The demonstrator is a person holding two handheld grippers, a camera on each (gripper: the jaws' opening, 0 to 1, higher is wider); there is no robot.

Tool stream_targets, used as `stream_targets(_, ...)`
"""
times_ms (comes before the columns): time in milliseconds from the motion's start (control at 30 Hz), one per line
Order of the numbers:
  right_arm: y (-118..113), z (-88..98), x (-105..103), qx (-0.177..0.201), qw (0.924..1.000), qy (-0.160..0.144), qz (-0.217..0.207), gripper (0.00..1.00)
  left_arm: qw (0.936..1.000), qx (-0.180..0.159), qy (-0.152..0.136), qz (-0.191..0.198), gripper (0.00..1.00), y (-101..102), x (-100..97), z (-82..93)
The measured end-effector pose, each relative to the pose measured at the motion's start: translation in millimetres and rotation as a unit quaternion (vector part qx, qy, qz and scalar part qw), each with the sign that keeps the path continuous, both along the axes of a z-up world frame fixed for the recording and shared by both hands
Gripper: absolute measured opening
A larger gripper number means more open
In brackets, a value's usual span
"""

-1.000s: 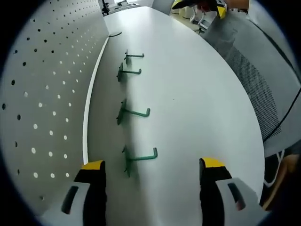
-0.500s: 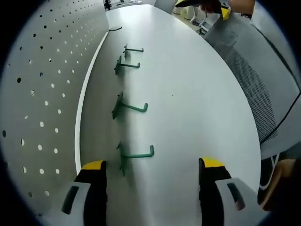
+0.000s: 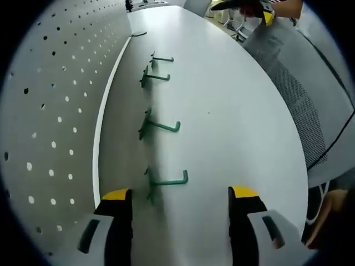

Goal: Insert the hook assembly into the mounting plate slot until the hook locks in place.

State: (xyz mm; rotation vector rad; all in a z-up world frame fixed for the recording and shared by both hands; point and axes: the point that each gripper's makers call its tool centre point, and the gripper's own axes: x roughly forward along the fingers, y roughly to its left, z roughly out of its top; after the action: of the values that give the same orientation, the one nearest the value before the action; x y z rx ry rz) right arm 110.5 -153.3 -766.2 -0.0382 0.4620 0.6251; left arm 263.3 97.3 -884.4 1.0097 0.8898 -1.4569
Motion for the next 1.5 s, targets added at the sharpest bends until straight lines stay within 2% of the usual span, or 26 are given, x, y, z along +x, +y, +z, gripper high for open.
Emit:
stream_targets(100, 0, -0.1, 0, -0.001, 1.0000, 0.001, -0.001, 0.77, 0.9999, -0.005, 0.000, 0.010, 0.65, -1, 2.0, 0.6)
stream_targets(267, 0, -0.3, 0, -0.002, 1.0000, 0.001, 0.000, 0.77, 0.9995, -0.013, -0.001, 0.029, 0.49, 1, 7.7, 3.0)
stream_targets(400, 0, 0.0, 0, 0.000, 1.0000, 0.001, -0.001, 0.77, 0.9994, -0.015, -0.001, 0.031, 0.47, 0, 7.3, 3.0)
stream_targets(800, 0, -0.9, 0, -0.004, 1.0000, 0.001, 0.000, 0.77, 0.9973, -0.020, -0.008, 0.070, 0.28, -2, 16.4, 4.1)
stream_targets(967, 0, -1.4, -1, -0.004, 1.0000, 0.002, 0.001, 0.77, 0.9980, -0.017, -0.012, 0.059, 0.23, -3, 15.0, 4.4)
stream_targets(1500, -1, -0.2, 0, -0.003, 1.0000, 0.000, -0.002, 0.77, 0.9962, -0.014, -0.044, 0.073, 0.05, -4, 23.9, 5.2)
